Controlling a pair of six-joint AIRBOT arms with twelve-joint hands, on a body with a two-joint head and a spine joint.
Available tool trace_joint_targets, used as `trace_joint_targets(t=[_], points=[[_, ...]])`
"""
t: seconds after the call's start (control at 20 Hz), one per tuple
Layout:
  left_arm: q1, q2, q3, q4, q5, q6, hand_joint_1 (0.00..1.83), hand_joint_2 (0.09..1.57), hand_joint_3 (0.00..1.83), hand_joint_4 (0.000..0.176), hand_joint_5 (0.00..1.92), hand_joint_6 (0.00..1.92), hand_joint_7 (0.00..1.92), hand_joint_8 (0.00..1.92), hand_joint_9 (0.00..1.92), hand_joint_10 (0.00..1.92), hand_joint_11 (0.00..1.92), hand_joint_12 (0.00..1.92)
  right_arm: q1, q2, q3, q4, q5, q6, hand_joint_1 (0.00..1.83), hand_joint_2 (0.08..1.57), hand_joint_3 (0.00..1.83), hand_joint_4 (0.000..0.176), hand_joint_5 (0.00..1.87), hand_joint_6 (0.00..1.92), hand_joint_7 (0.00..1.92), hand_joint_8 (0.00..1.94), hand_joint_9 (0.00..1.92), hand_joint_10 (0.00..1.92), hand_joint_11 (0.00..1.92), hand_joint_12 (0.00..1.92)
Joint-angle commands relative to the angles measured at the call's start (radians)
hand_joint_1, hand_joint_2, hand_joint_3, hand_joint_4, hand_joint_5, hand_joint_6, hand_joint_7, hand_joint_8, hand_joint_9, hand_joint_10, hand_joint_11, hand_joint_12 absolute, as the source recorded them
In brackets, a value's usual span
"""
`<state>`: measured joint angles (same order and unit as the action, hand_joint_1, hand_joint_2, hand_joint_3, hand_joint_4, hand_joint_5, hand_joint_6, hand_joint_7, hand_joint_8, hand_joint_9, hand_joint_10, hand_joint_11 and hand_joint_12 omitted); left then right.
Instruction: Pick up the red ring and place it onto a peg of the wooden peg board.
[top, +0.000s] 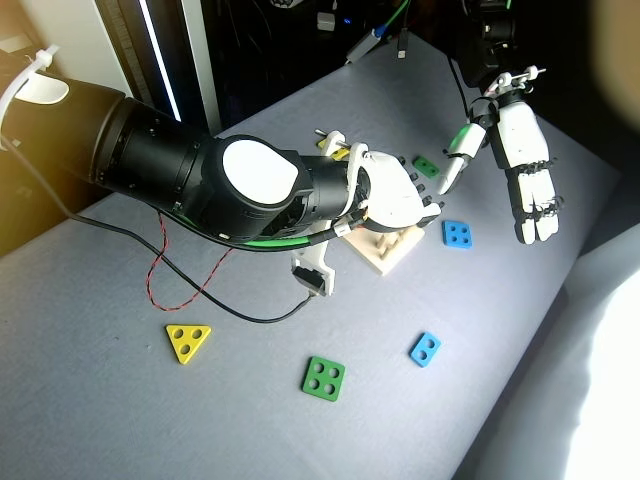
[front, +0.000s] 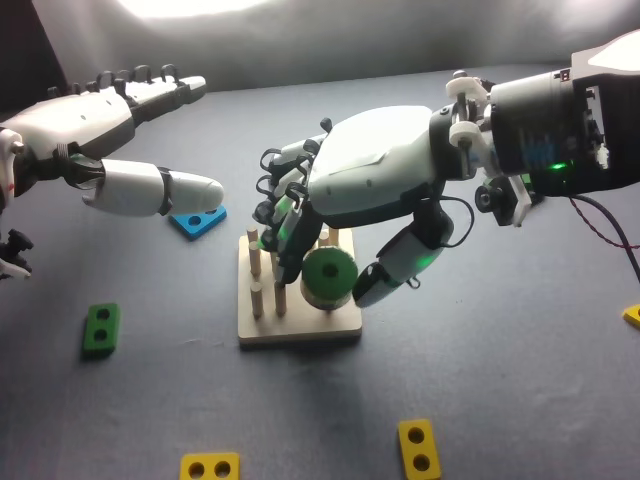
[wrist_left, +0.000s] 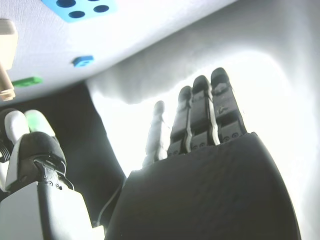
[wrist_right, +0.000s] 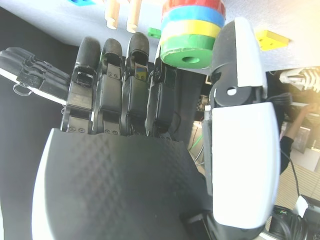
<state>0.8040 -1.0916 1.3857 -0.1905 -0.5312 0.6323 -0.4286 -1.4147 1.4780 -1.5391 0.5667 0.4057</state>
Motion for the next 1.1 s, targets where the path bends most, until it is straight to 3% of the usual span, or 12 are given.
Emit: trace_joint_targets(t=[0.0, 0.1, 0.15, 0.3, 0.6, 0.7, 0.8, 0.85, 0.9, 0.95, 1.0, 1.05], points=[[-0.013, -0.003, 0.008, -0.004, -0.113, -0.004, 0.35, 0.99, 0.0, 0.137, 0.0, 0.0, 0.0, 0.0, 0.0, 0.0, 0.0, 0.0, 0.003, -0.006, -0.001, 0.041, 0.03, 0.003, 0.89, 0.92, 0.0, 0.026, 0.4, 0.11, 0.27, 0.0, 0.11, 0.0, 0.0, 0.03], [-0.012, -0.003, 0.008, -0.004, -0.113, -0.004, 0.33, 0.98, 0.0, 0.135, 0.0, 0.0, 0.0, 0.0, 0.0, 0.0, 0.0, 0.0, 0.003, -0.008, -0.002, 0.037, 0.03, 0.004, 0.78, 0.84, 0.0, 0.047, 0.14, 0.0, 0.07, 0.0, 0.0, 0.0, 0.0, 0.0], [-0.012, -0.003, 0.008, -0.004, -0.113, -0.004, 0.33, 0.98, 0.0, 0.137, 0.0, 0.0, 0.0, 0.0, 0.0, 0.0, 0.0, 0.0, 0.003, -0.008, -0.002, 0.036, 0.03, 0.004, 0.72, 0.81, 0.0, 0.09, 0.03, 0.0, 0.01, 0.0, 0.0, 0.0, 0.0, 0.0], [-0.01, -0.002, 0.007, -0.005, -0.113, -0.004, 0.33, 0.98, 0.0, 0.137, 0.0, 0.0, 0.0, 0.0, 0.0, 0.0, 0.0, 0.0, 0.004, -0.008, -0.004, 0.034, 0.03, 0.004, 0.71, 0.81, 0.0, 0.099, 0.0, 0.0, 0.0, 0.0, 0.0, 0.0, 0.0, 0.0], [0.014, 0.018, -0.006, -0.032, -0.137, -0.004, 0.32, 0.97, 0.0, 0.146, 0.0, 0.0, 0.0, 0.0, 0.0, 0.0, 0.0, 0.0, -0.01, 0.042, -0.005, 0.092, 0.026, -0.013, 0.66, 0.81, 0.0, 0.011, 0.0, 0.0, 0.0, 0.0, 0.0, 0.0, 0.0, 0.0], [0.028, 0.03, -0.016, -0.05, -0.159, -0.004, 0.35, 0.96, 0.0, 0.165, 0.0, 0.0, 0.0, 0.0, 0.0, 0.0, 0.0, 0.0, -0.031, 0.081, -0.015, 0.142, 0.009, -0.034, 0.65, 0.85, 0.0, 0.067, 0.0, 0.0, 0.0, 0.0, 0.0, 0.0, 0.0, 0.0], [0.046, 0.048, -0.032, -0.076, -0.196, -0.004, 0.35, 0.96, 0.0, 0.168, 0.0, 0.0, 0.0, 0.0, 0.0, 0.0, 0.0, 0.0, -0.06, 0.139, -0.041, 0.248, -0.01, -0.109, 0.66, 0.87, 0.01, 0.06, 0.0, 0.0, 0.0, 0.0, 0.0, 0.0, 0.04, 0.02], [0.052, 0.058, -0.041, -0.082, -0.212, -0.004, 0.36, 0.96, 0.0, 0.171, 0.0, 0.0, 0.0, 0.0, 0.0, 0.0, 0.0, 0.0, -0.071, 0.162, -0.052, 0.304, -0.011, -0.146, 0.67, 0.87, 0.01, 0.137, 0.0, 0.0, 0.0, 0.0, 0.0, 0.0, 0.01, 0.0], [0.06, 0.072, -0.056, -0.091, -0.238, -0.004, 0.36, 0.97, 0.0, 0.17, 0.0, 0.0, 0.0, 0.0, 0.0, 0.0, 0.0, 0.0, -0.086, 0.196, -0.071, 0.4, -0.009, -0.211, 0.65, 0.88, 0.01, 0.141, 0.0, 0.0, 0.0, 0.0, 0.0, 0.0, 0.0, 0.0], [0.071, 0.093, -0.079, -0.101, -0.281, -0.004, 0.37, 0.96, 0.0, 0.17, 0.0, 0.0, 0.0, 0.0, 0.0, 0.0, 0.0, 0.0, -0.098, 0.241, -0.098, 0.536, 0.004, -0.302, 0.63, 0.86, 0.01, 0.13, 0.0, 0.0, 0.0, 0.0, 0.0, 0.0, 0.0, 0.0], [0.082, 0.11, -0.099, -0.107, -0.315, -0.004, 0.38, 0.94, 0.0, 0.175, 0.0, 0.0, 0.0, 0.0, 0.0, 0.0, 0.0, 0.0, -0.109, 0.278, -0.12, 0.657, 0.026, -0.39, 0.7, 0.88, 0.01, 0.086, 0.0, 0.0, 0.0, 0.0, 0.0, 0.0, 0.0, 0.0], [0.094, 0.128, -0.12, -0.112, -0.356, -0.004, 0.4, 0.93, 0.0, 0.166, 0.0, 0.0, 0.0, 0.0, 0.0, 0.0, 0.0, 0.0, -0.122, 0.319, -0.147, 0.793, 0.066, -0.494, 0.7, 0.86, 0.01, 0.089, 0.0, 0.0, 0.0, 0.0, 0.0, 0.0, 0.0, 0.0]])
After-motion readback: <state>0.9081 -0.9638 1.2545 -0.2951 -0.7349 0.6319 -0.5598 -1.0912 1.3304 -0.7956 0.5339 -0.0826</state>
